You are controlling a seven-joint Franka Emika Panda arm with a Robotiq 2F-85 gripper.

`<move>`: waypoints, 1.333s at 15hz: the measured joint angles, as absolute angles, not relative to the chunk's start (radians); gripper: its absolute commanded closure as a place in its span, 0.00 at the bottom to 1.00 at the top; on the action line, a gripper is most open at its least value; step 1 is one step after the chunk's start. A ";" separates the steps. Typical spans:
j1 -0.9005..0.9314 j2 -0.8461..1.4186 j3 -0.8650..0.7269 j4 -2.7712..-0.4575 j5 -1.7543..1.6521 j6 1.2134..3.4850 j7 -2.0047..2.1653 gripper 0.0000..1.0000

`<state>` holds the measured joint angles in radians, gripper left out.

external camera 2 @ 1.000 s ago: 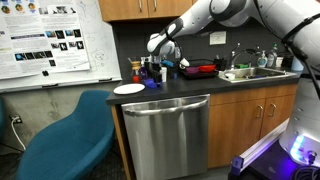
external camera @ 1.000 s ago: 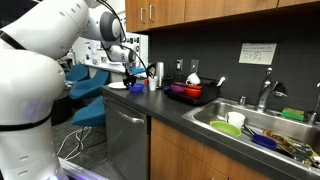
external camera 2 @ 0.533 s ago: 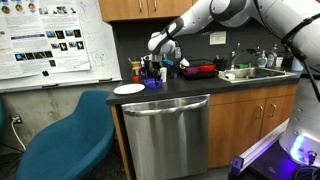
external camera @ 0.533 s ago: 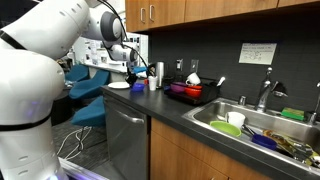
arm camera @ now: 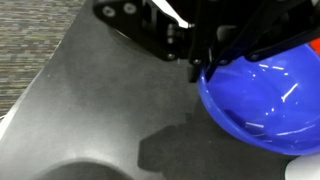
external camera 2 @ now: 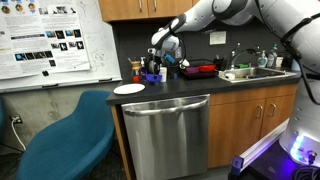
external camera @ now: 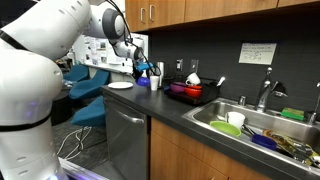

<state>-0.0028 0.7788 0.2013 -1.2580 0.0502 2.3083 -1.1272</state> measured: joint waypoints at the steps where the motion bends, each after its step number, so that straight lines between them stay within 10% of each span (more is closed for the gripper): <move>1: -0.011 0.773 0.201 -1.261 0.058 2.334 -1.118 0.99; 20: -0.168 0.417 0.212 -1.777 0.187 2.944 -0.887 0.99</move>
